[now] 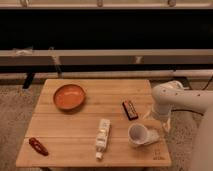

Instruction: Place the white sponge in the ceramic cup

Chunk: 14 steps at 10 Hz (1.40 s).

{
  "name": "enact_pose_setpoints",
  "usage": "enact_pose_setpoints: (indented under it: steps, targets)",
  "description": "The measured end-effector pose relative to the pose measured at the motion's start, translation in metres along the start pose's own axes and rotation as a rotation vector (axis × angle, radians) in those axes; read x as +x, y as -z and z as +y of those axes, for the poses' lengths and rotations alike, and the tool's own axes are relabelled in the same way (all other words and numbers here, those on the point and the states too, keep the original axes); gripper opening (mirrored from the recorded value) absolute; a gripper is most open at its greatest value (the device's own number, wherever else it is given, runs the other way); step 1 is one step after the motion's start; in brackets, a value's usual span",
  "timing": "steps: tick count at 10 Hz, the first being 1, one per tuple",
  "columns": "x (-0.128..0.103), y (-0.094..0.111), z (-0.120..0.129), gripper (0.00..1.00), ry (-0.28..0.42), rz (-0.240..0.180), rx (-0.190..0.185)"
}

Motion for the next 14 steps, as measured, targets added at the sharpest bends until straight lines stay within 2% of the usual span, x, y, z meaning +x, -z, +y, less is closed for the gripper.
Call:
enact_pose_setpoints:
  steps: [2, 5, 7, 10, 14]
  targets:
    - [0.001, -0.012, 0.001, 0.8, 0.013, 0.015, -0.02]
    - [0.004, -0.02, 0.002, 0.8, 0.031, 0.028, -0.042]
    - [0.005, -0.022, 0.003, 0.8, 0.037, 0.032, -0.05]
    - [0.008, -0.027, 0.003, 0.79, 0.047, 0.046, -0.043]
    - [0.011, -0.033, 0.004, 0.45, 0.068, 0.064, -0.029]
